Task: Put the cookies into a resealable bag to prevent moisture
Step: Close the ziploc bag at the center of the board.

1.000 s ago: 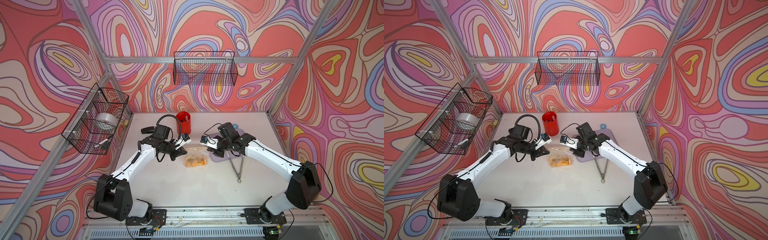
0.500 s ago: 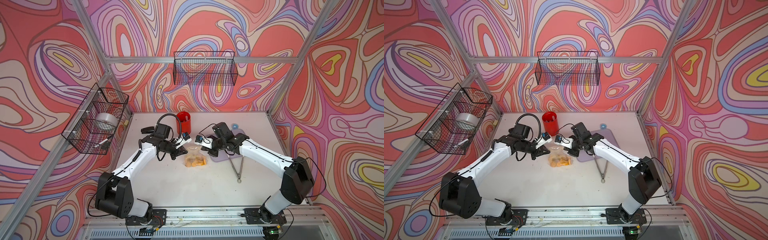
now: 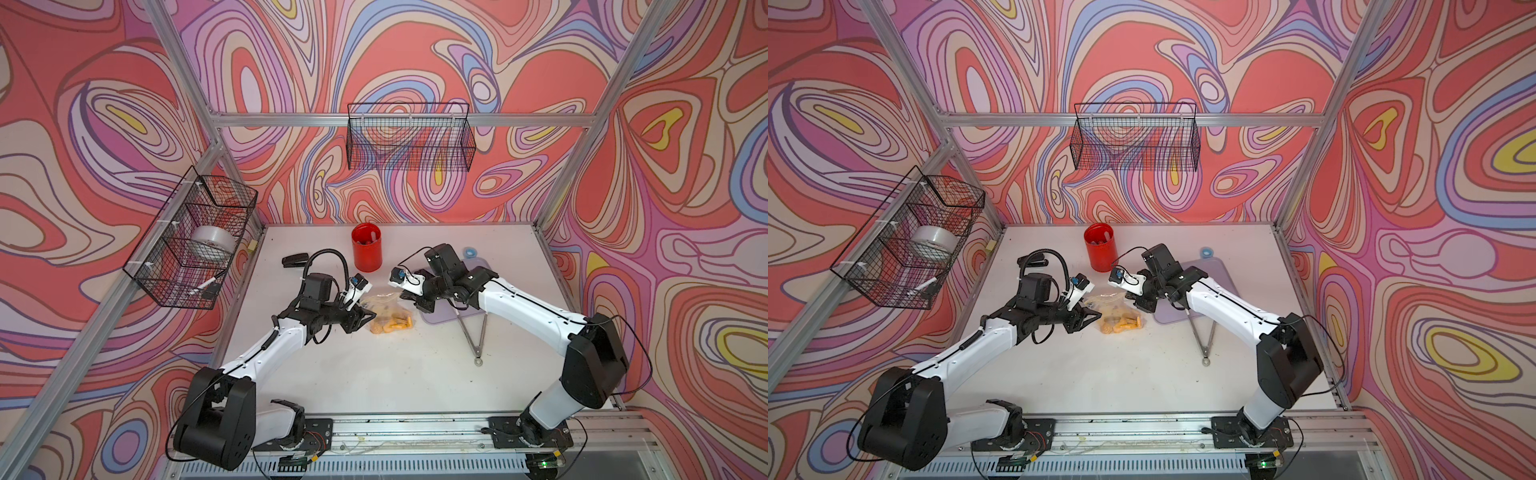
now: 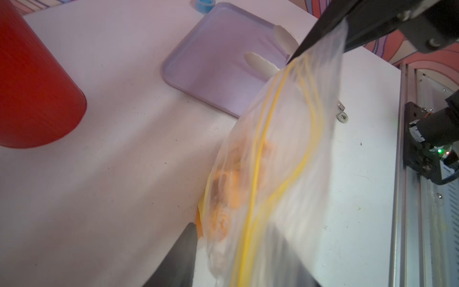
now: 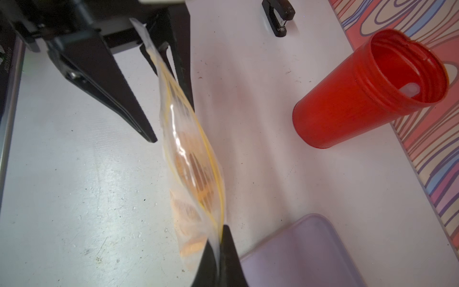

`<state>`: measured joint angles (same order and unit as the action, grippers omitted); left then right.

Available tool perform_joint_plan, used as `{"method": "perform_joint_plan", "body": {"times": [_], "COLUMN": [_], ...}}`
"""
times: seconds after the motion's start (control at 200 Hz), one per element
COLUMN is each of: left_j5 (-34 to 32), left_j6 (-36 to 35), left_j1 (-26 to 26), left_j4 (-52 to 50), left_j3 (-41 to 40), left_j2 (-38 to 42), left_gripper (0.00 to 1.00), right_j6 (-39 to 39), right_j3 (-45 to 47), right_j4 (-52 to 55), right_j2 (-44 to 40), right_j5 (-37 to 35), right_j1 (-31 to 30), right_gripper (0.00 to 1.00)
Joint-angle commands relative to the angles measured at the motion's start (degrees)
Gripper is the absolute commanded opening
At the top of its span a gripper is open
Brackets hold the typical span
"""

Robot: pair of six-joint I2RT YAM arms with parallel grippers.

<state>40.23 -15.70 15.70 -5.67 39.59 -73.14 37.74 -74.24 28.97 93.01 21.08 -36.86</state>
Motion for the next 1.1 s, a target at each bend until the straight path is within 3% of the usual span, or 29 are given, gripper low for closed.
{"method": "perform_joint_plan", "body": {"times": [0.0,0.075,0.205,0.3,0.396,0.471,0.536,0.661,0.721,0.756,0.801,0.861,0.966,1.017,1.042,1.072,1.087,1.097], "left_j5": [-0.07,-0.97,-0.28,-0.18,-0.13,0.09,0.27,0.55,0.88,1.09,1.39,1.77,2.27,2.47,2.55,2.71,2.77,2.84], "left_j6": [3.79,3.04,2.67,2.27,1.79,1.58,1.27,0.36,-0.06,-0.41,-0.59,-1.07,-2.06,-2.56,-2.79,-2.99,-3.13,-3.24], "left_j1": [0.35,0.3,0.29,0.25,0.3,0.29,0.29,0.28,0.29,0.25,0.34,0.29,0.29,0.29,0.24,0.27,0.31,0.27], "left_j4": [6.98,6.05,4.8,4.29,3.97,3.33,2.51,0.87,0.16,-0.2,-0.56,-1.33,-2.94,-3.77,-4.11,-4.4,-4.51,-4.59], "left_j3": [0.0,0.69,1.7,2.07,2.29,2.66,3.02,3.71,4.15,4.41,4.74,5.28,6.4,6.84,7.01,7.24,7.3,7.33], "left_j2": [-0.16,-0.53,-1.73,-1.83,-1.83,-1.91,-1.99,-2.13,-2.26,-2.43,-2.61,-2.96,-3.65,-3.97,-4.09,-4.24,-4.28,-4.35], "left_gripper": [0.24,0.0,0.0,0.0,0.0,0.0,0.0,0.0,0.0,0.0,0.0,0.0,0.0,0.0,0.0,0.0,0.0,0.0], "right_j6": [-1.18,-1.48,-1.6,-1.37,-1.18,-1.3,-1.28,-1.55,-2.52,-2.96,-3.41,-3.8,-4.87,-6.06,-6.3,-6.36,-6.36,-6.29], "right_j3": [-0.02,-0.03,-0.27,-0.64,-1.86,-2.62,-3.16,-2.84,-2.58,-2.67,-2.84,-2.91,-2.84,-2.69,-2.67,-2.83,-2.91,-3.03], "right_j4": [-1.64,-1.8,-2.08,-2.08,-1.55,-1.71,-2.06,-3.67,-4.97,-5.43,-5.95,-6.66,-8.42,-9.95,-10.3,-10.51,-10.51,-10.51], "right_j2": [-0.48,-0.22,0.23,1.14,2.44,3.37,3.79,3.59,3.66,3.9,4.32,4.78,4.99,5.15,5.32,5.58,5.71,5.8], "right_j5": [1.54,2.04,1.56,0.81,1.44,1.85,1.94,3.17,3.54,4.05,4.62,5.76,7.73,7.79,7.95,8.32,8.6,8.86], "right_j1": [0.42,0.48,0.48,0.42,0.35,0.39,0.39,0.39,0.39,0.39,0.3,0.29,0.24,0.3,0.29,0.24,0.19,0.25], "right_gripper": [0.0,0.0,0.01,0.19,0.28,0.25,0.0,0.0,0.28,0.34,0.3,0.0,0.0,0.26,0.33,0.32,0.29,0.2]}}
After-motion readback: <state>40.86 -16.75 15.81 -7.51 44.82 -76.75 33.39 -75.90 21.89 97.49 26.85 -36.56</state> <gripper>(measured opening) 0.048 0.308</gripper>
